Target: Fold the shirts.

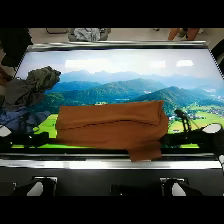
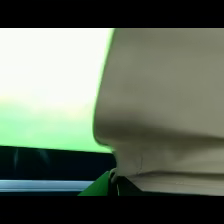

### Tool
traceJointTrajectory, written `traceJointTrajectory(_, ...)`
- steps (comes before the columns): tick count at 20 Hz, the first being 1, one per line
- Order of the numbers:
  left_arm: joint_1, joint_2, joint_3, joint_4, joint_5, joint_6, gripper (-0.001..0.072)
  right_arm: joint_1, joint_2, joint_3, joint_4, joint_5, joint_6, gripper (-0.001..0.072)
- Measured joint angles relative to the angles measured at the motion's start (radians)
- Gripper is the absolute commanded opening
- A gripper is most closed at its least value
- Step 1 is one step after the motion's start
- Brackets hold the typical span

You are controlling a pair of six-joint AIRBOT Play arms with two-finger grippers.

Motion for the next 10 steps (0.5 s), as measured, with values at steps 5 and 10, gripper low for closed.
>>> traceJointTrajectory(5,-0.013,-0.048,0.186,-0.044,-0.003,-0.012,0.0018,0.001,-0.012,0.210,0.095,-0.022,0.029,0.0039)
traceJointTrajectory(10,-0.049,-0.319,0.401,-0.061,0.026,-0.011,0.0020,0.103,-0.228,0.399,0.148,-0.170,0.039,0.0040)
